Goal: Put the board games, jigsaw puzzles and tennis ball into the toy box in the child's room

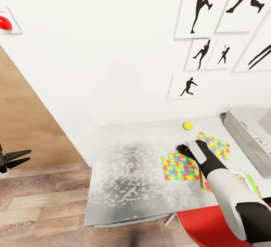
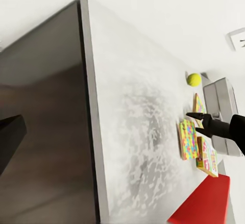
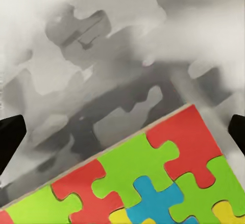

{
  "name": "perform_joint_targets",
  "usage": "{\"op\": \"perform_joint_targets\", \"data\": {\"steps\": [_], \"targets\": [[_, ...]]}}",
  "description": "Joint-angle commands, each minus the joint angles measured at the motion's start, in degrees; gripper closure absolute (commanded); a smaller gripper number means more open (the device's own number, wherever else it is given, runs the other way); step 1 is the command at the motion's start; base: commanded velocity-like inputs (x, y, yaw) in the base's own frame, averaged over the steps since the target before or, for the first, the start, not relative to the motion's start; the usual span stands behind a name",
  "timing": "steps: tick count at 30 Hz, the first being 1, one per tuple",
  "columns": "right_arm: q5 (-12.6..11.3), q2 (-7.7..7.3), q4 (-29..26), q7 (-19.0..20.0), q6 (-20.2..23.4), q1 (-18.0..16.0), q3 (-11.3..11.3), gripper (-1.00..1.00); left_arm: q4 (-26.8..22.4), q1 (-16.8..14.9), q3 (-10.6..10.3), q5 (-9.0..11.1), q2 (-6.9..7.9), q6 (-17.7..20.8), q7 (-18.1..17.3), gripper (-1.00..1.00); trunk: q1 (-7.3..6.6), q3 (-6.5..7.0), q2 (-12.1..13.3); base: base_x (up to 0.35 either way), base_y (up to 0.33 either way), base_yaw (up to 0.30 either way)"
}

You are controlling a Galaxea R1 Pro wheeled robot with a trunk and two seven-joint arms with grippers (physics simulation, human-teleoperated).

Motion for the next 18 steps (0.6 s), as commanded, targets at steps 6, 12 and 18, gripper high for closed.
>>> {"op": "perform_joint_targets", "data": {"steps": [6,12,18], "targets": [[-2.69,-0.04,1.17,-0.33,-0.46,0.01,0.40,-1.00,-0.01,-0.09,0.09,-0.46,-0.02,0.59,-0.42,-1.00,0.05,-0.14,-0.08,-0.018,0.182,0.000],[-2.69,-0.02,1.20,-0.32,-0.42,0.01,0.40,-1.00,-0.01,-0.09,0.09,-0.46,-0.02,0.59,-0.42,-1.00,0.05,-0.14,-0.08,-0.158,0.192,0.000],[-2.77,-0.04,1.20,-0.33,-0.41,0.01,0.41,-1.00,-0.01,-0.09,0.09,-0.46,-0.02,0.59,-0.42,-1.00,0.05,-0.14,-0.08,-0.074,0.041,0.000]]}}
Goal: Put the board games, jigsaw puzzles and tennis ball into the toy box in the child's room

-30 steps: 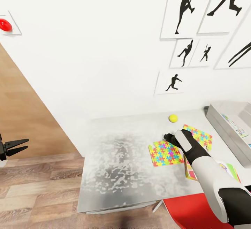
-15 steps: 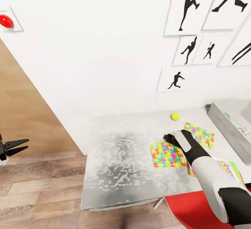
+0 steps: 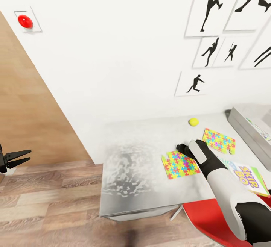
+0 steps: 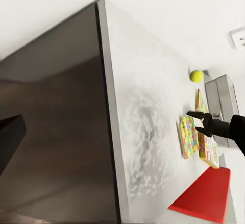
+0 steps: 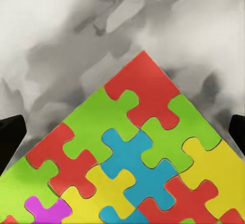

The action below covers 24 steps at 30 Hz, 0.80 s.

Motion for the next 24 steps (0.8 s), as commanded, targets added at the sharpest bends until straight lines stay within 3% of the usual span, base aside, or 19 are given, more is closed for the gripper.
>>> {"op": "perform_joint_targets", "data": {"steps": [1,9,13,18,24], "targets": [[-1.36,-0.08,1.59,-0.56,0.03,-0.01,0.35,-1.00,-0.03,-0.07,0.09,-0.45,0.00,0.60,-0.42,-1.00,0.02,-0.11,-0.09,-0.183,0.084,0.000],[-1.36,0.01,1.59,-0.55,0.10,-0.01,0.35,-1.00,-0.03,-0.07,0.09,-0.45,-0.01,0.60,-0.42,-1.00,0.02,-0.11,-0.09,-0.114,0.068,0.000],[2.26,1.06,0.25,-0.48,0.01,0.27,0.07,-1.00,0.06,-0.07,0.09,-0.28,-0.72,0.60,-0.42,-1.00,0.02,-0.10,-0.09,0.000,0.000,0.000],[3.67,1.38,0.57,-0.50,-0.47,-0.12,0.09,-1.00,0.06,-0.07,0.09,-0.28,-0.76,0.60,-0.42,-1.00,0.02,-0.10,-0.09,0.000,0.020,0.000],[1.80,1.49,0.21,-0.49,-0.19,-0.16,0.09,-1.00,0.06,-0.07,0.09,-0.28,-0.74,0.60,-0.42,-1.00,0.02,-0.10,-0.09,0.000,0.205,0.000]]}}
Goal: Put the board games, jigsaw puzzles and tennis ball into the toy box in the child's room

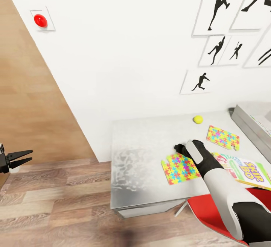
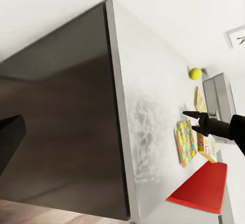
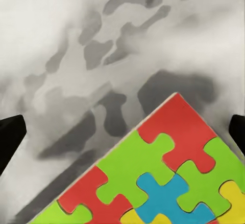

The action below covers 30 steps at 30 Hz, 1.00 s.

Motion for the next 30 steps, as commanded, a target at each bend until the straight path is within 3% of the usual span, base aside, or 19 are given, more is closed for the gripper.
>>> {"op": "perform_joint_targets", "data": {"steps": [1,14,17,18,30], "targets": [[-0.93,-0.08,-0.09,-0.55,0.10,-0.05,0.39,-1.00,-0.01,-0.06,0.09,-0.43,-0.01,0.60,-0.41,-1.00,0.03,-0.10,-0.10,0.000,0.198,0.000],[-0.90,-0.07,-0.02,-0.63,0.21,-0.06,0.31,-1.00,-0.01,-0.06,0.09,-0.43,0.00,0.60,-0.41,-1.00,0.03,-0.08,-0.10,-0.023,0.050,0.000],[-1.52,-0.13,-0.02,-0.64,0.22,-0.06,0.27,-1.00,-0.01,-0.06,0.09,-0.43,0.00,0.60,-0.41,-1.00,0.03,0.09,-0.10,-0.036,0.034,0.000],[-3.83,-0.14,-0.02,-0.64,0.22,-0.06,0.25,-1.00,-0.01,-0.06,0.09,-0.43,0.00,0.60,-0.41,-1.00,0.03,0.17,-0.10,-0.012,0.012,0.000],[-3.92,-0.28,-0.02,-0.53,0.44,-0.02,0.22,-1.00,-0.01,-0.06,0.09,-0.43,0.00,0.60,-0.41,-1.00,0.03,0.90,-0.10,-0.002,0.002,0.000]]}}
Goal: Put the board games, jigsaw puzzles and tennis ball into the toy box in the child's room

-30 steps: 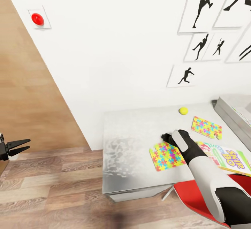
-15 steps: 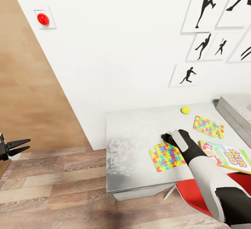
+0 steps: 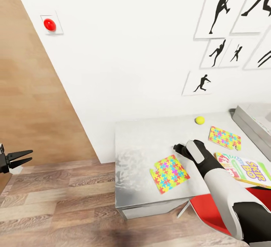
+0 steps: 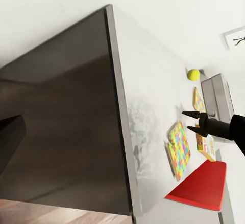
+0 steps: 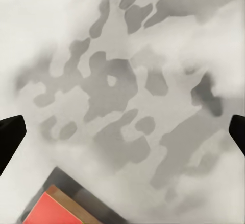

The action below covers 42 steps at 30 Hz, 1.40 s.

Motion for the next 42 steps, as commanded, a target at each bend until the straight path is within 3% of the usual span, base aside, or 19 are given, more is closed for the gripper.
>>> {"op": "perform_joint_targets", "data": {"steps": [1,7,15,35,42], "targets": [[-0.60,-0.11,-0.08,-0.52,0.19,-0.03,0.41,-1.00,-0.03,-0.06,0.09,-0.43,-0.01,0.60,-0.41,-1.00,0.03,-0.09,-0.11,0.000,0.000,0.000],[-0.75,-0.21,-0.08,-0.25,1.11,0.00,0.40,-1.00,-0.03,-0.05,0.09,-0.43,-0.01,0.60,-0.41,-1.00,0.03,-0.08,-0.11,0.000,0.000,0.000],[-0.87,-0.94,-0.08,3.67,4.35,0.00,0.33,-1.00,-0.03,-0.06,0.09,-0.43,-0.01,0.60,-0.41,-1.00,0.03,-0.08,-0.11,-0.029,0.000,0.000],[-0.88,-1.02,-0.08,6.04,8.21,0.14,0.32,-1.00,-0.03,-0.03,0.09,-0.43,-0.01,0.60,-0.41,-1.00,0.03,-0.03,-0.11,-0.001,0.000,-0.004],[-0.73,-1.02,-0.15,7.19,12.55,0.51,0.39,-1.00,-0.03,-0.05,0.09,-0.43,-0.01,0.60,-0.41,-1.00,0.03,0.14,-0.11,0.000,0.000,-0.036]]}}
